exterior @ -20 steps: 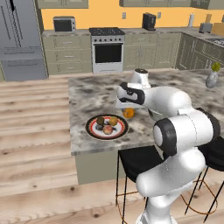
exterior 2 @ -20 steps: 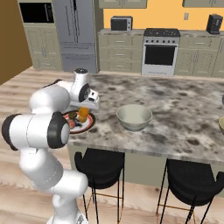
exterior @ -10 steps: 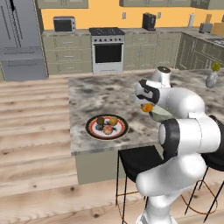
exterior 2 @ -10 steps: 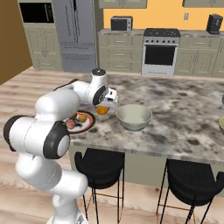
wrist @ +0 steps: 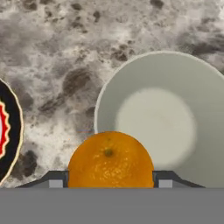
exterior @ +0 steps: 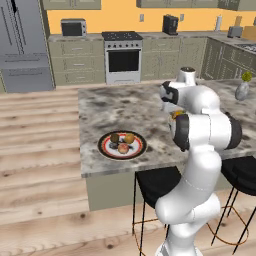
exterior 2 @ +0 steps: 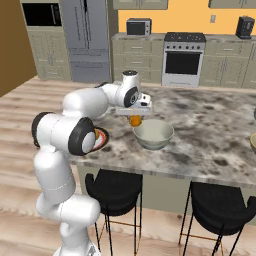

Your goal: Take the fruits from the plate on the dining counter and place two fruits in each bowl.

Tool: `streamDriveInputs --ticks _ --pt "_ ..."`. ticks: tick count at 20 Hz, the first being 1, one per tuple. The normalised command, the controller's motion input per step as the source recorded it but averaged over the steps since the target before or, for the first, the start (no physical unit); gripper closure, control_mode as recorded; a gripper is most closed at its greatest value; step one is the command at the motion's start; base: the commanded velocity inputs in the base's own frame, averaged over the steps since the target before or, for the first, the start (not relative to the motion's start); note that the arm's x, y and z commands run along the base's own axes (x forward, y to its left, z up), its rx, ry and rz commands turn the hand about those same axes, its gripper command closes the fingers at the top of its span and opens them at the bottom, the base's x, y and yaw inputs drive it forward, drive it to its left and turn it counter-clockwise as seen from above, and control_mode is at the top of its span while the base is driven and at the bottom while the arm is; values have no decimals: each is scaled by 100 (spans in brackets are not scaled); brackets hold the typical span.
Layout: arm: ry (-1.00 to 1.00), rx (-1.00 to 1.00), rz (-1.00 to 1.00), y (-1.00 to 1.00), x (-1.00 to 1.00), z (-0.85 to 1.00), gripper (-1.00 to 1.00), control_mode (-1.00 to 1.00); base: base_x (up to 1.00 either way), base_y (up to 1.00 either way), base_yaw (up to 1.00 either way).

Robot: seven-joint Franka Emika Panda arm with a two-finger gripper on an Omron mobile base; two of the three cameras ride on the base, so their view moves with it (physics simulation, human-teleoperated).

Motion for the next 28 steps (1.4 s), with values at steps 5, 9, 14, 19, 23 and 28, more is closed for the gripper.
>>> streamDriveInputs --ticks 5,9,14,19,23,28 --pt "22 0 0 -24 1 -77 100 -100 0 0 0" --pt "3 4 0 -31 0 -12 100 -100 0 0 0" --pt "1 5 0 -19 0 0 100 -100 0 0 0" --pt "0 0 0 -13 0 -42 100 -100 0 0 0" --pt "0 0 0 -1 0 -32 100 -100 0 0 0" --pt "0 0 0 -1 0 0 -100 -100 0 0 0"
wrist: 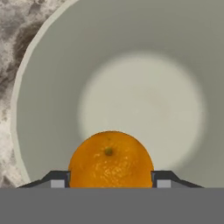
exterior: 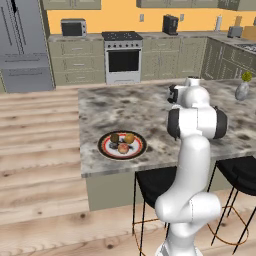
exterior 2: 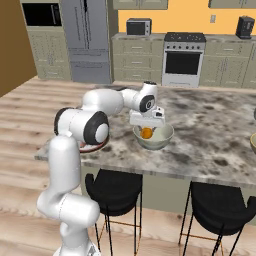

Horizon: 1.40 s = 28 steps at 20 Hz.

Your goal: Take the fruits from the plate on the dining counter and place two fruits in each bowl.

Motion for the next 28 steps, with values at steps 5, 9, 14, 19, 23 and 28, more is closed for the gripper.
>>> streamDriveInputs --ticks 5,9,14,19,23,28 --pt "-4 0 0 0 0 0 -100 -100 0 0 0" --pt "-9 0 0 0 -2 3 -100 -100 0 0 0" --pt "-15 0 0 3 -17 20 -100 -100 0 0 0" --pt "-36 0 0 33 -47 43 -100 -100 0 0 0" --pt "-31 -3 -8 94 -16 30 -100 -100 0 0 0" --pt "-14 -6 -5 100 -9 21 -100 -100 0 0 0"
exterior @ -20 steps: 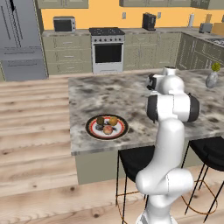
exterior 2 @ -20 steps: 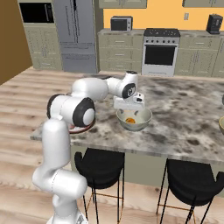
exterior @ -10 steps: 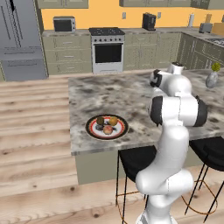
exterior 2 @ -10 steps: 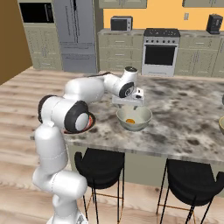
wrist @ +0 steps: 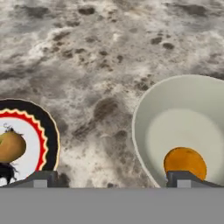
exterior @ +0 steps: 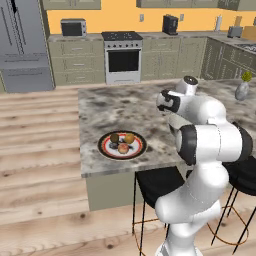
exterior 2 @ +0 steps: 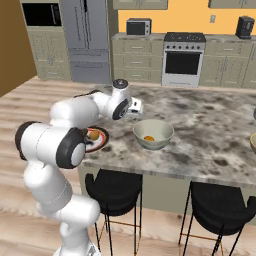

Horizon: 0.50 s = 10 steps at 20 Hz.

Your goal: Take the fruits from the plate on the dining counter and place two fruits in each bowl.

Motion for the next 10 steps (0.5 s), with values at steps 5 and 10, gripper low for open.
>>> streamDriveInputs --ticks 5,10 --pt "1 -10 0 100 -58 37 -100 -100 0 0 0" --pt "18 -8 16 100 -59 24 -100 -100 0 0 0"
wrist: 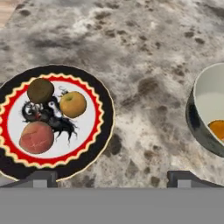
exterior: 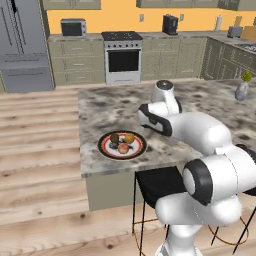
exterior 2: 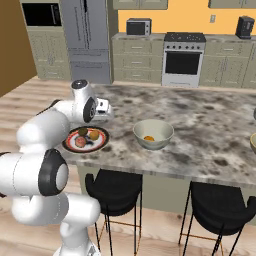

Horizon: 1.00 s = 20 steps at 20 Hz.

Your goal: Take the fruits from the plate on the dining counter and place two fruits in each bowl.

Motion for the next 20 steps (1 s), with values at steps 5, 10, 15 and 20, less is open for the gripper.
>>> streamDriveInputs --ticks 5,10,15,20 --pt "21 -2 31 99 -53 4 -100 -100 0 0 0" --pt "8 9 37 48 -51 -4 -100 -100 0 0 0" --pt "3 1 17 22 -6 -31 -100 -100 0 0 0" --pt "18 -5 -9 0 41 -11 -100 -100 0 0 0"
